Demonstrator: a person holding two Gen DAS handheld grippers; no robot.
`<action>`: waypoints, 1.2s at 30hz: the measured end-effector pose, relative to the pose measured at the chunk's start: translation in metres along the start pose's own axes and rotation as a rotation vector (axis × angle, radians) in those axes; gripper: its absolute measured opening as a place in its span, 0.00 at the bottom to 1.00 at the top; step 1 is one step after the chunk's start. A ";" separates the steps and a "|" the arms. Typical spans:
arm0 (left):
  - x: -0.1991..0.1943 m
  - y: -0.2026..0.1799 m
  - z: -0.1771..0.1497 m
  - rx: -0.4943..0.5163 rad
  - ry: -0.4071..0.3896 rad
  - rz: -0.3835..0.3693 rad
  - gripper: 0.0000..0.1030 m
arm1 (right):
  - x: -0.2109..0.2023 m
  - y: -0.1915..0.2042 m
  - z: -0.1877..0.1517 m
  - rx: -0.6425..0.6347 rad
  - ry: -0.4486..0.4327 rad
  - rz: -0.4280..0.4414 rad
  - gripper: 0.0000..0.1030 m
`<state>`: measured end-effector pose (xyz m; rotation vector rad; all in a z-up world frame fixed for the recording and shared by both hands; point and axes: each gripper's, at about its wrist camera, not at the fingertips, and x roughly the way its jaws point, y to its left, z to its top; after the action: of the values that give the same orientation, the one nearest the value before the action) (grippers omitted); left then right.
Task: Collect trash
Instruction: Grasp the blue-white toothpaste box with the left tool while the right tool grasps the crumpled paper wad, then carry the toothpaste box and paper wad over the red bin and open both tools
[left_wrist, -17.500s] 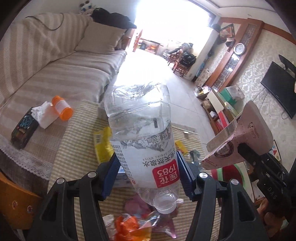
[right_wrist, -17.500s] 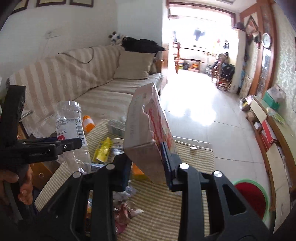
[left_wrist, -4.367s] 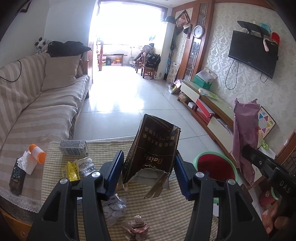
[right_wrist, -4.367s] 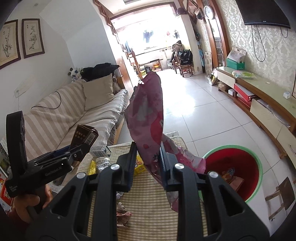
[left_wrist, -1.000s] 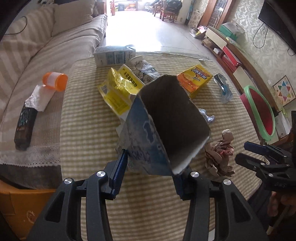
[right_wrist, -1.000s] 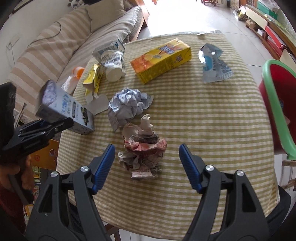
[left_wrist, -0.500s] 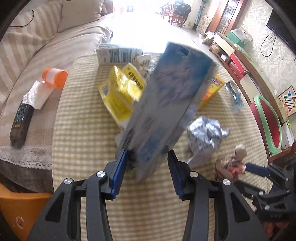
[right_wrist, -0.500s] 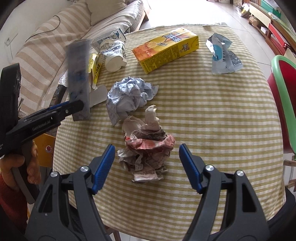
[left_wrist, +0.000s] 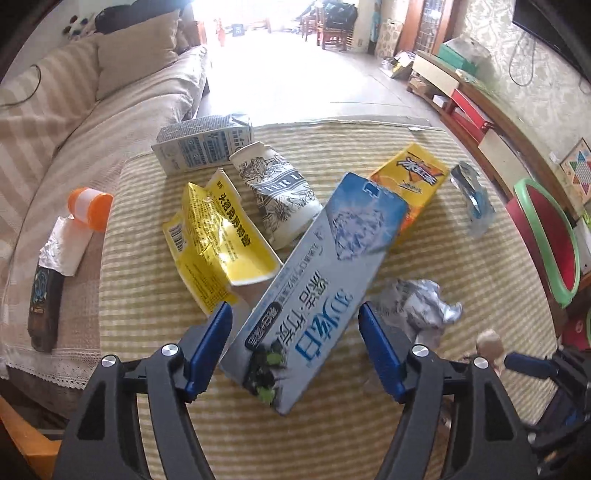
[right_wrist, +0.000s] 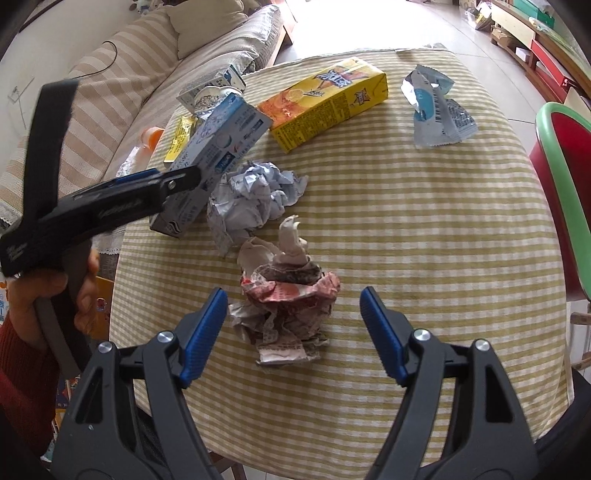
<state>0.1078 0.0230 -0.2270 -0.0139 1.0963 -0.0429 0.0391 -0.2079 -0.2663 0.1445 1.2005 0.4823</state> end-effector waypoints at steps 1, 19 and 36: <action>0.002 0.000 0.003 -0.010 0.004 -0.010 0.66 | 0.001 0.001 0.000 -0.004 0.003 0.002 0.70; -0.025 -0.006 -0.004 -0.038 -0.069 0.001 0.49 | -0.005 0.015 0.003 -0.055 -0.036 -0.027 0.32; -0.138 -0.038 0.001 -0.072 -0.281 -0.001 0.50 | -0.147 0.016 0.039 -0.085 -0.422 -0.070 0.32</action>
<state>0.0443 -0.0097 -0.1029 -0.0824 0.8163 -0.0022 0.0301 -0.2521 -0.1200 0.1235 0.7686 0.4153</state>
